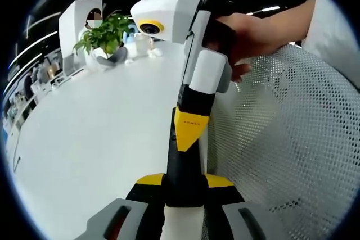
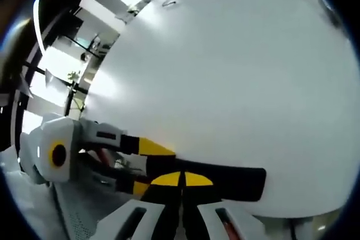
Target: Press the specified remote control buttons in sequence, fully releasing each button before pressing the next.
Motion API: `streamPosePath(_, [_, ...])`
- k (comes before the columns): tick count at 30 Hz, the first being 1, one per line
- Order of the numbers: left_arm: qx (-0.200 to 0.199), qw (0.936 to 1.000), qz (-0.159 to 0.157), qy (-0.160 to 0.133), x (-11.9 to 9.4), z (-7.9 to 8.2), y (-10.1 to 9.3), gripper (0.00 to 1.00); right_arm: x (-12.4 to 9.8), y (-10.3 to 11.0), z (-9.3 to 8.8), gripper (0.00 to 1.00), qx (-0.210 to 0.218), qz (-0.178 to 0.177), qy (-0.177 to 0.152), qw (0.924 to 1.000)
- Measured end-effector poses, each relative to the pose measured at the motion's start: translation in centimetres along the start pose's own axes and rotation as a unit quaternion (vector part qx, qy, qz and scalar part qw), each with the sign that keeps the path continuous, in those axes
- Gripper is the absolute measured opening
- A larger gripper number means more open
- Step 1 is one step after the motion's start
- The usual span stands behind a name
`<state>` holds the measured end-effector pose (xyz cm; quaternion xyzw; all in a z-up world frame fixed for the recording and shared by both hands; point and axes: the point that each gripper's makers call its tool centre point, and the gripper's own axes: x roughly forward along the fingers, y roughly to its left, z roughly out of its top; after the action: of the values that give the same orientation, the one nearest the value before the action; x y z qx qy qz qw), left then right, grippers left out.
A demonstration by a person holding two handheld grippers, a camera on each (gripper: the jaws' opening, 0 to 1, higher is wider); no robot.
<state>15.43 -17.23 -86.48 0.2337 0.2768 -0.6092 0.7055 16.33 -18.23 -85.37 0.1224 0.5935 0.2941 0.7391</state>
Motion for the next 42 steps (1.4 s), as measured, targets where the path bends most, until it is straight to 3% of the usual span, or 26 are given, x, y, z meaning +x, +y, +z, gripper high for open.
streamPosePath(11, [0.000,1.0000,0.000,0.000,-0.10,0.08,0.28,0.25,0.46,0.31,0.14,0.00,-0.005,0.005,0.014,0.9999])
streamPosePath(27, [-0.004,1.0000,0.000,-0.003,-0.19,0.15,0.79,0.25,0.39,0.16,0.44,0.00,0.003,0.005,0.008,1.0000])
streamPosePath(32, [-0.004,1.0000,0.001,-0.004,-0.18,0.16,0.76,0.25,0.49,0.19,0.49,0.00,-0.010,-0.007,0.002,0.9999])
streamPosePath(42, [-0.008,1.0000,0.001,-0.001,-0.20,0.11,0.68,0.24,0.65,0.12,0.61,0.00,0.004,-0.026,0.002,0.9997])
